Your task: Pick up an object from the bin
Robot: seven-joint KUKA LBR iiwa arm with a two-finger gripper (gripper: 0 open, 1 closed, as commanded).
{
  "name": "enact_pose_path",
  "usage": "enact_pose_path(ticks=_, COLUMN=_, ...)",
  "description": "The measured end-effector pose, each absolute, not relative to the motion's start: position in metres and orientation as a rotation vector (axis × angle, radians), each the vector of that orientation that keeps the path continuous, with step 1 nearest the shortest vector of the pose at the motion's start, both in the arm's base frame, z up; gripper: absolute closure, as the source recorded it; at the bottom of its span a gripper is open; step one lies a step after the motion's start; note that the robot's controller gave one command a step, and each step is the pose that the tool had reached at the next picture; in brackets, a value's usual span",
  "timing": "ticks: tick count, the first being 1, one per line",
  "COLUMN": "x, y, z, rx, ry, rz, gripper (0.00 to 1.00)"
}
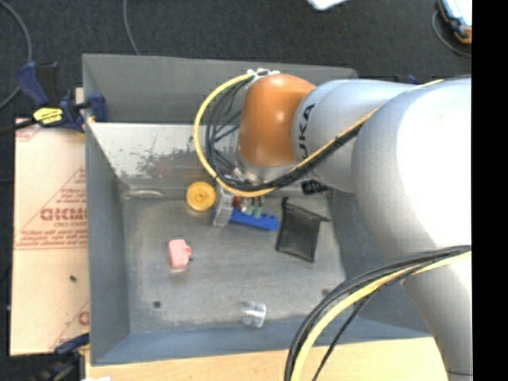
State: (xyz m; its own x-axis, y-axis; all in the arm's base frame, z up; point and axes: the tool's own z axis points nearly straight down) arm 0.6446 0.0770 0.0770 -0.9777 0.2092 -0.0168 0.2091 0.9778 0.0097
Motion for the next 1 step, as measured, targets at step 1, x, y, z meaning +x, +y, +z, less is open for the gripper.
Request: enact_pose_path(ticks=1, x=0.6446, y=0.077, z=0.077, rx=0.329, ry=3.107, rz=0.012, gripper=1.0)
